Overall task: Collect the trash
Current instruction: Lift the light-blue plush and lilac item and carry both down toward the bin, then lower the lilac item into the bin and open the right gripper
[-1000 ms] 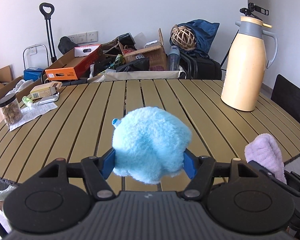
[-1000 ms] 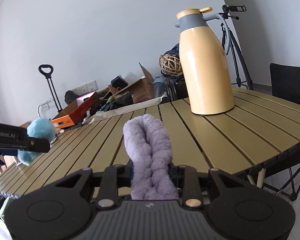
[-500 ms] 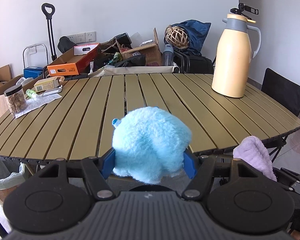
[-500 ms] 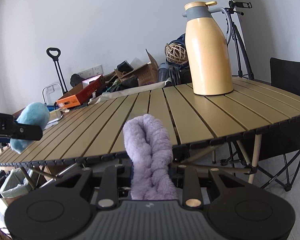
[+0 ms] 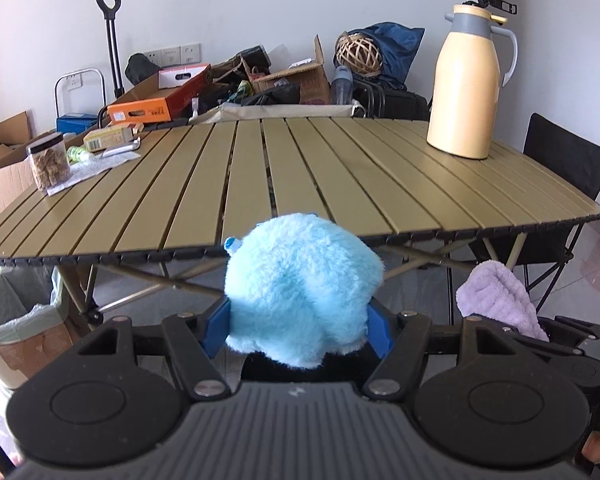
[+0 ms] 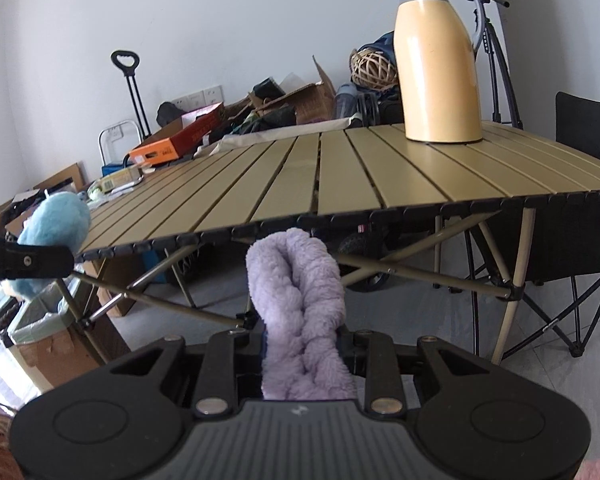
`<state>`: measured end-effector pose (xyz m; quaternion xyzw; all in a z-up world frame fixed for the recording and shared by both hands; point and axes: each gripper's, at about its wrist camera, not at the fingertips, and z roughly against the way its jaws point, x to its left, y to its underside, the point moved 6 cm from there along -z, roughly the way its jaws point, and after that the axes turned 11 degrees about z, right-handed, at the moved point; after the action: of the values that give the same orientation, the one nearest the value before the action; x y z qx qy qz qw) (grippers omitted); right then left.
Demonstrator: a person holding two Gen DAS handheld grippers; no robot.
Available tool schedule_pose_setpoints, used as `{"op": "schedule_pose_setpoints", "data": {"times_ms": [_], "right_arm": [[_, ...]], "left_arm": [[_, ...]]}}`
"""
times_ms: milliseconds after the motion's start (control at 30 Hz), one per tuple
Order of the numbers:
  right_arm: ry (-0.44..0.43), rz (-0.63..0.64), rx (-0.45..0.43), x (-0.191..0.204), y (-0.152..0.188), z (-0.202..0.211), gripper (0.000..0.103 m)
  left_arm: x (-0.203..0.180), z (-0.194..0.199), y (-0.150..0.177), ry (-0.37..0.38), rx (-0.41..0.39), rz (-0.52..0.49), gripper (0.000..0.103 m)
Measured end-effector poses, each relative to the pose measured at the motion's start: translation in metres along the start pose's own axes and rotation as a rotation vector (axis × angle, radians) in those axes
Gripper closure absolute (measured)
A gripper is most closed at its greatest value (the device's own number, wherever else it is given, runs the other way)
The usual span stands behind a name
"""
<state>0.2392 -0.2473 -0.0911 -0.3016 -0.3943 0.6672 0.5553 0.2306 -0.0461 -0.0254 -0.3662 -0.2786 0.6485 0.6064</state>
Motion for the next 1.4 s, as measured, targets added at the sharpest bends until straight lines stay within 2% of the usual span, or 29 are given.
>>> {"op": "schedule_pose_setpoints", "data": {"times_ms": [200, 400, 833, 1033, 1400], "right_arm": [[-0.057, 0.002, 0.073, 0.017, 0.017, -0.002, 0.076], [-0.093, 0.058, 0.149, 0.042, 0.037, -0.006, 0.076], [-0.096, 0.098, 0.29, 0.06, 0.066, -0.027, 0.076], [-0.092, 0.097, 0.363, 0.06, 0.077, -0.041, 0.076], [-0.108, 0.099, 0.423, 0.065, 0.079, -0.068, 0.076]], "left_arm": [[0.017, -0.006, 0.025, -0.015, 0.048, 0.023, 0.035], [0.037, -0.018, 0.048, -0.04, 0.1, 0.053, 0.035], [0.07, -0.048, 0.09, -0.086, 0.204, 0.091, 0.035], [0.08, -0.061, 0.098, -0.093, 0.242, 0.11, 0.035], [0.092, -0.08, 0.1, -0.116, 0.273, 0.13, 0.035]]}}
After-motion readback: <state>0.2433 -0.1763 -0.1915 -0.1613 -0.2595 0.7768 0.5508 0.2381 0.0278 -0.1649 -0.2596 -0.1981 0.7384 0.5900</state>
